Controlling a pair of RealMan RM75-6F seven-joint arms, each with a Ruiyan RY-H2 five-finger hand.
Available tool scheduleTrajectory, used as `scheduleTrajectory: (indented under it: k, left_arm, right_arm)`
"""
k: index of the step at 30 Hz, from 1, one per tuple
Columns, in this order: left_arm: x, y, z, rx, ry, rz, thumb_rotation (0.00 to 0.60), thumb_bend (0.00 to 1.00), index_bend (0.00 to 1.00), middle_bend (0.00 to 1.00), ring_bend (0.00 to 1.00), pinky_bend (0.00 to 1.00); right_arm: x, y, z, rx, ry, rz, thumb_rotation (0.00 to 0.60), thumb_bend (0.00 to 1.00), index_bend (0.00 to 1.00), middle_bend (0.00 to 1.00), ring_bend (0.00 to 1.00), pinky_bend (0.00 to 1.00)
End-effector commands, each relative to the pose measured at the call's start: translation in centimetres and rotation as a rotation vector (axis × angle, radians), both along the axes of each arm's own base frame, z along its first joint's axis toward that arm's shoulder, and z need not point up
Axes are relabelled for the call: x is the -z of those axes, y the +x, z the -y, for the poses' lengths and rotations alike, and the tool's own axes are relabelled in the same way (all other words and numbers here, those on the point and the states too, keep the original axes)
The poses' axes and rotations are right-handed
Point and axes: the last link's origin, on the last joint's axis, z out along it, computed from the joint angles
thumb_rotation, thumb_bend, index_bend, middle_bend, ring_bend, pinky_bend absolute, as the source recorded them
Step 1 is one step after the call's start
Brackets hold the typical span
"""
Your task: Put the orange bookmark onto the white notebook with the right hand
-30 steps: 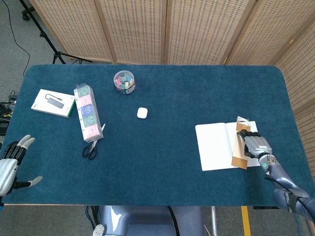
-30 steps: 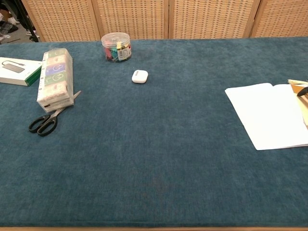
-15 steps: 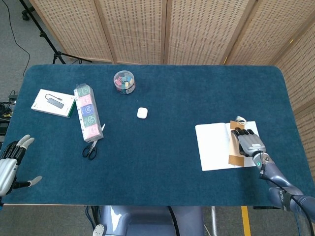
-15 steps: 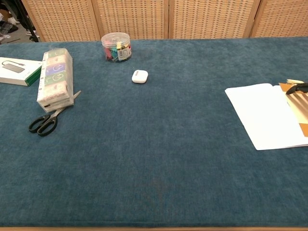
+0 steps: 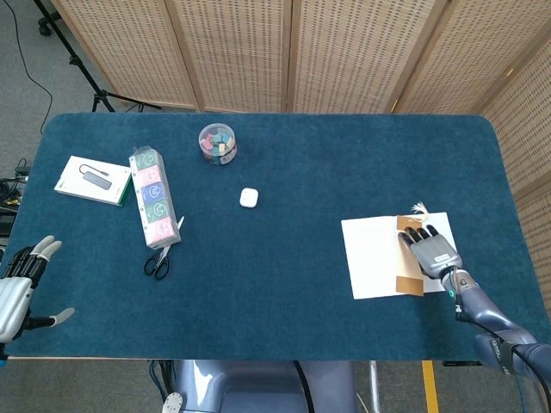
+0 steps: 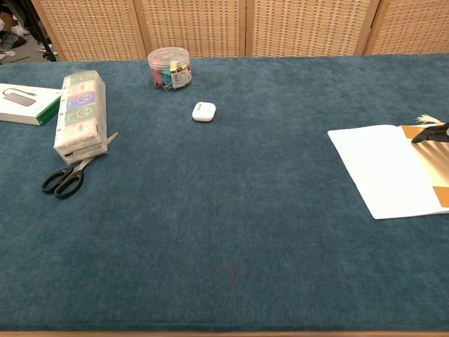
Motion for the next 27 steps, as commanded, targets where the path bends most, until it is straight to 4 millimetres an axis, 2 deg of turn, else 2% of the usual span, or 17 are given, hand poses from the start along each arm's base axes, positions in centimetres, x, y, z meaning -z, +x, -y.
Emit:
scheduleTrajectory:
  k: [1, 17, 27]
  left_arm:
    - [0.12, 0.03, -0.03, 0.000, -0.002, -0.004, 0.600, 0.00, 0.00, 0.00, 0.00, 0.00]
    - [0.85, 0.33, -0.16, -0.002, -0.016, -0.022, 0.600, 0.00, 0.00, 0.00, 0.00, 0.00]
    - [1.00, 0.40, -0.17, -0.001, -0.019, -0.025, 0.600, 0.00, 0.00, 0.00, 0.00, 0.00]
  right_arm:
    - [-0.39, -0.22, 0.03, -0.046, 0.021, -0.062, 0.600, 1.00, 0.01, 0.01, 0.00, 0.00]
    - [-1.05, -1.17, -0.25, -0.124, 0.067, -0.183, 0.600, 1.00, 0.01, 0.01, 0.00, 0.00]
    - [-1.04, -0.65, -0.34, -0.207, 0.092, -0.226, 0.600, 1.00, 0.02, 0.02, 0.00, 0.00]
